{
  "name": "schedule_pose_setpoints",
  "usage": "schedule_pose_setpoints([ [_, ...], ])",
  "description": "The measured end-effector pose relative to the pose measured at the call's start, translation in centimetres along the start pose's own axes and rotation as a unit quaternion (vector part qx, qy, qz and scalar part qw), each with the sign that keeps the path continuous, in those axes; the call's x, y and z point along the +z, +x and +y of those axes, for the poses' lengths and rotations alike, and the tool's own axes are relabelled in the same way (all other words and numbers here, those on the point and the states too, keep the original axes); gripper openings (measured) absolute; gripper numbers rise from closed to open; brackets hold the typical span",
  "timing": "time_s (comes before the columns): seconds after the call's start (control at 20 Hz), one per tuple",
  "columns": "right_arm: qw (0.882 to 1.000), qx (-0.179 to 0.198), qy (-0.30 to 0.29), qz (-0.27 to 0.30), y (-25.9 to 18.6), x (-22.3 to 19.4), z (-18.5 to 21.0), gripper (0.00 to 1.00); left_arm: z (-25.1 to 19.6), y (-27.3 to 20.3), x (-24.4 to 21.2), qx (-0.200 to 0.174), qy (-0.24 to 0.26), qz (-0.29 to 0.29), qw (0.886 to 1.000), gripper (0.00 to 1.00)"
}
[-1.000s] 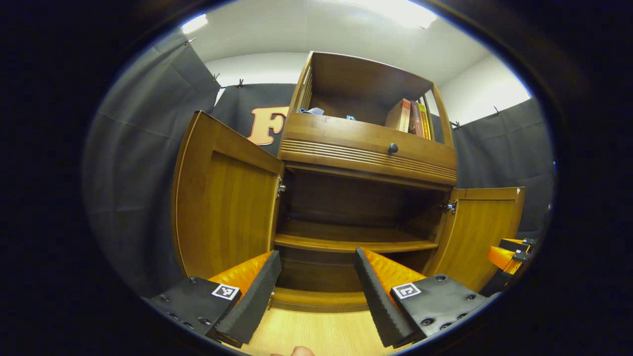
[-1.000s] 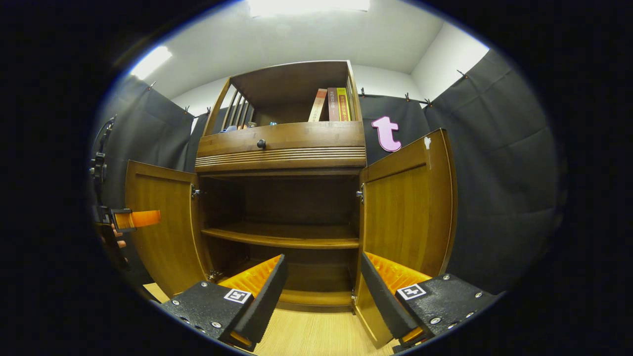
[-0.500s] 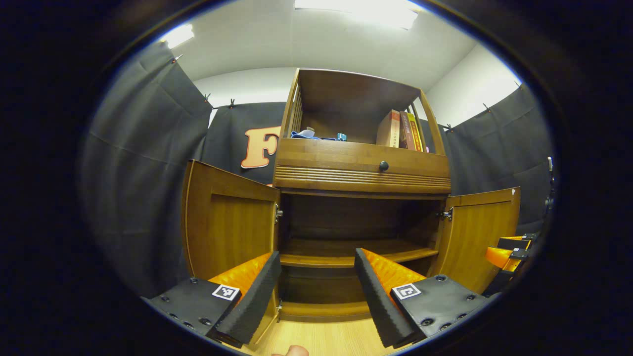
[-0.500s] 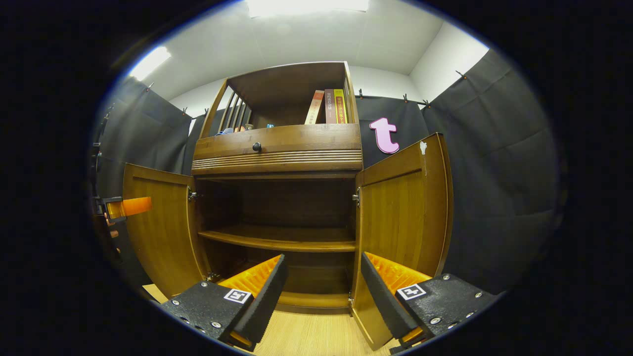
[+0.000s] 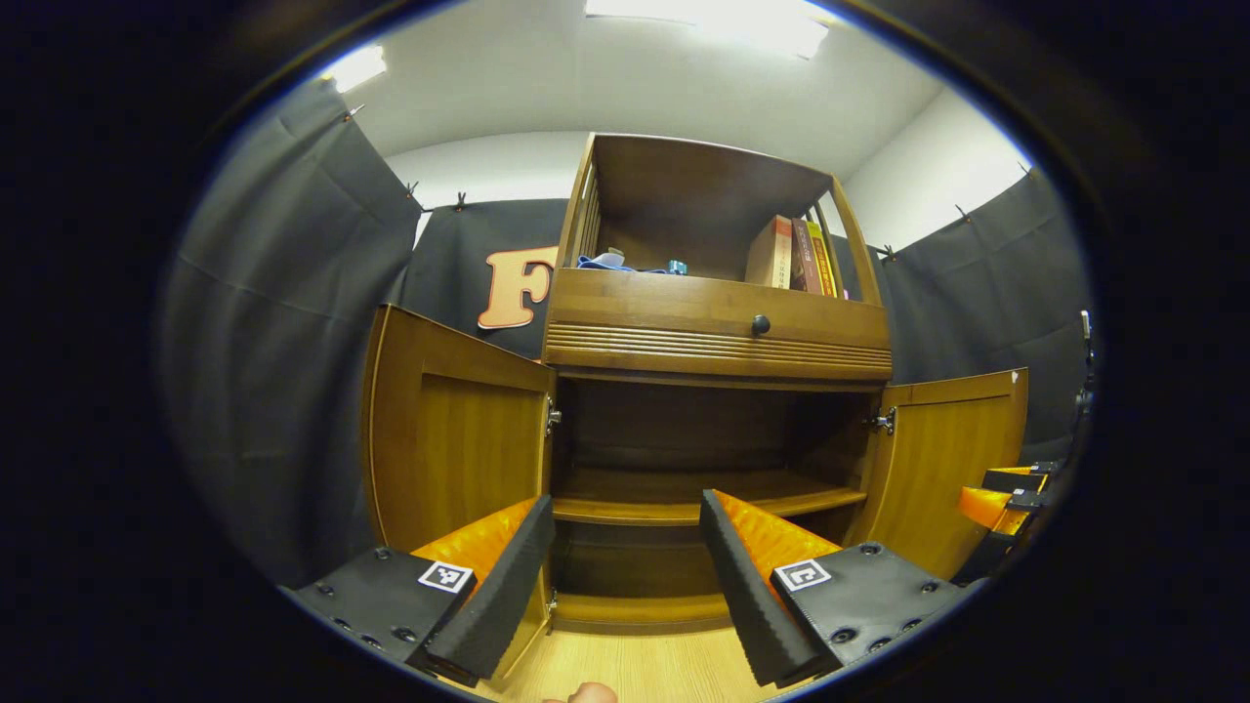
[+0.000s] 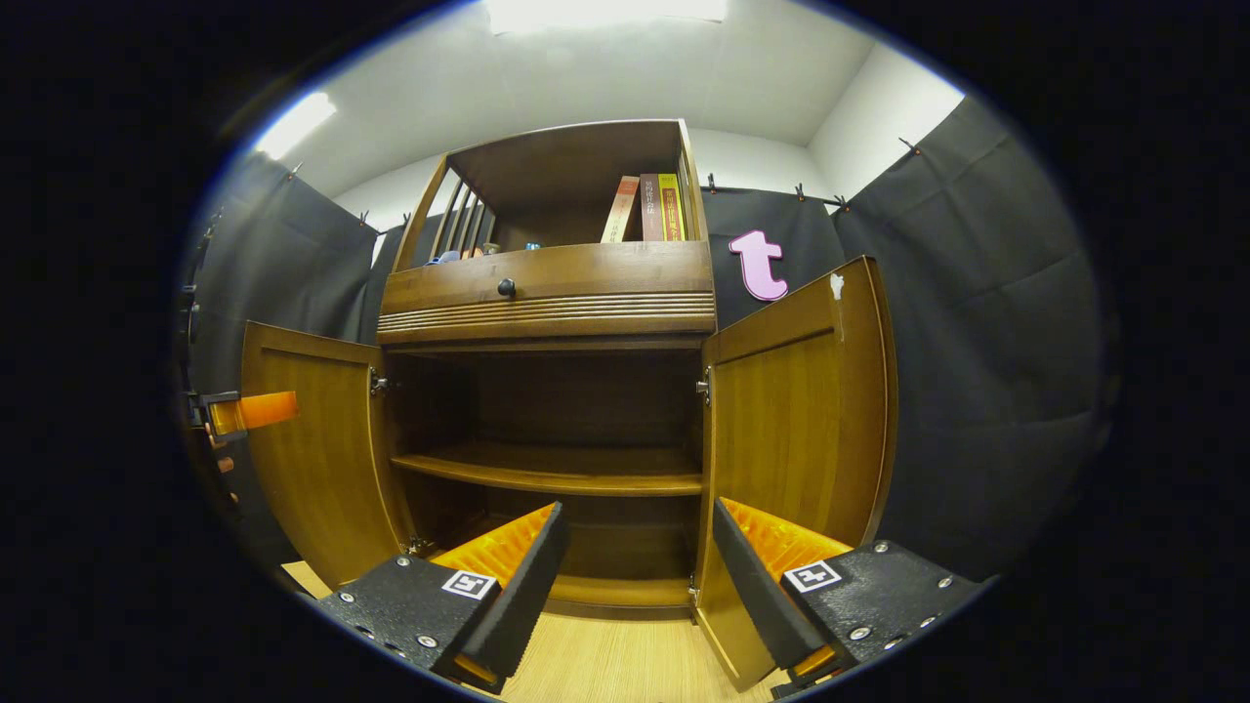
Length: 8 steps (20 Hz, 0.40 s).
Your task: Open the right door of the double-door shoe cabinet with the right hand, and open the left door with the left hand.
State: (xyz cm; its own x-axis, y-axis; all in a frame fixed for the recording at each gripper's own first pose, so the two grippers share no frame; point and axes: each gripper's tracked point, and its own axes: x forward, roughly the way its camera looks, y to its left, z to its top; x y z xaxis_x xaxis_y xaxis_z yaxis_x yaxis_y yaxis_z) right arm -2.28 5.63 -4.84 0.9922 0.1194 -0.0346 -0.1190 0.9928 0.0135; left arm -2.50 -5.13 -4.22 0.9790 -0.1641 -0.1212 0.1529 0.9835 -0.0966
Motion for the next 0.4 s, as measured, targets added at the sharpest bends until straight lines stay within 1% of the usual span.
schedule_pose_setpoints([
  [0.1,1.0,0.0,-0.002,0.003,0.16,-0.28,0.04,0.92,0.17,-0.16,0.06,0.001,0.002,-0.001,1.0,0.98],
  [0.15,1.0,0.0,-0.002,0.005,0.27,-0.43,0.1,0.92,0.27,-0.15,0.07,0.002,0.002,-0.001,1.0,0.96],
  [0.2,1.0,-0.001,-0.003,0.006,0.36,-0.57,0.14,1.0,0.26,-0.15,-0.13,0.001,0.001,0.0,1.0,0.96],
  [0.25,1.0,-0.001,-0.003,0.008,0.4,-0.69,0.18,1.0,0.35,-0.15,-0.16,0.002,0.001,0.0,1.0,0.95],
  [0.4,1.0,-0.002,-0.005,0.008,0.53,-0.86,0.27,1.0,0.7,-0.07,-0.42,0.006,0.002,0.003,1.0,0.95],
])
